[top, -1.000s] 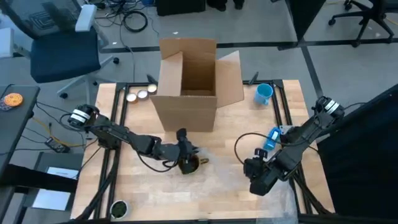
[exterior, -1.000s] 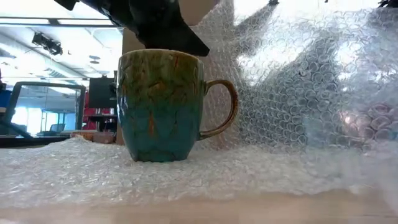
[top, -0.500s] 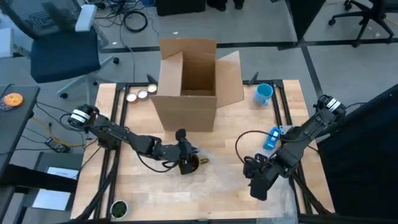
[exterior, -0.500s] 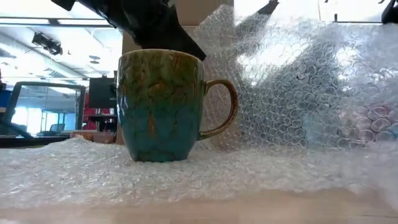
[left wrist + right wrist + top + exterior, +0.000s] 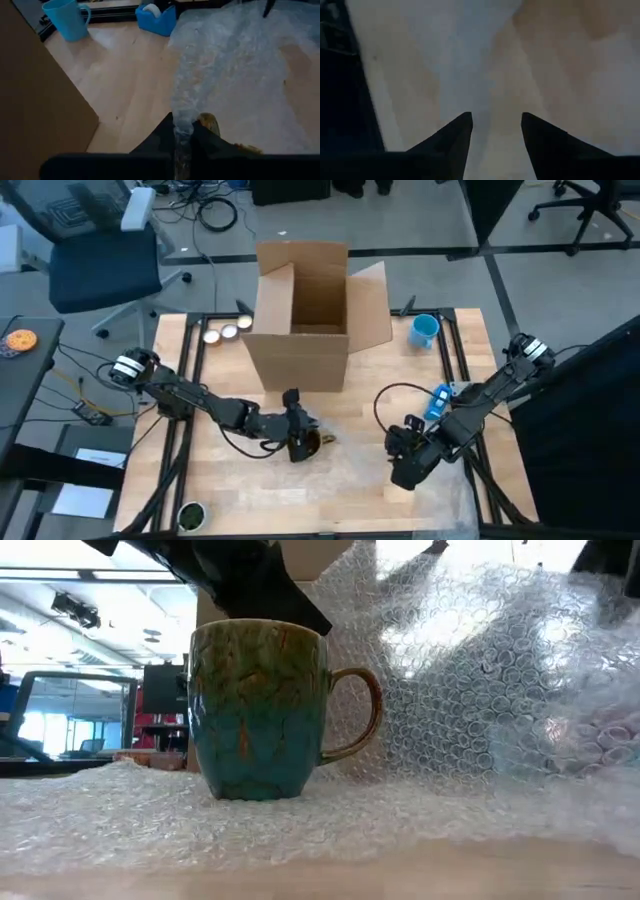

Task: Wrap mug
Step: Wrap the brown cup with bubble wrap

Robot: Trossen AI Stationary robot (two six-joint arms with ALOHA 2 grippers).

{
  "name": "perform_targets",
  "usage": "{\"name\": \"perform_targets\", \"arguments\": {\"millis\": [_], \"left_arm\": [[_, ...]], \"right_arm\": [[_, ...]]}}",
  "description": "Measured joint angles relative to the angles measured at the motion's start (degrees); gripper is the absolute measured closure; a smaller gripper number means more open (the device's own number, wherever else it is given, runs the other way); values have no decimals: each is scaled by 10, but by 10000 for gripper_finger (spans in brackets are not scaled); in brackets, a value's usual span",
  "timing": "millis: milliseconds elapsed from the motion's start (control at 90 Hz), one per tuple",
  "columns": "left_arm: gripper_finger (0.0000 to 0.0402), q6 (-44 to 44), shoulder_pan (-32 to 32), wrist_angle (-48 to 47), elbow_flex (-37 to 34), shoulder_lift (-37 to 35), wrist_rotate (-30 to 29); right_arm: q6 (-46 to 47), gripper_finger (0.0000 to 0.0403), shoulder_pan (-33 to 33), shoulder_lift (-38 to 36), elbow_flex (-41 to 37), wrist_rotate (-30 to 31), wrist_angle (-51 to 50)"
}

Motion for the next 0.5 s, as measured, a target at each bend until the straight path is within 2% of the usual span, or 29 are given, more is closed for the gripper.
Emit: {"name": "perform_targets", "arguments": {"millis": [200,378,500], "left_arm": [[401,23,-8,-2,0,0,1],[401,35,-14,-7,0,-3,1],[401,49,-20,-23,0,-17,1]], "right_arm": [[-28,310,-9,60,0,-86,16],[-80,390,-12,96,0,-120,43],[-90,395,-17,95,0,-117,44]]}}
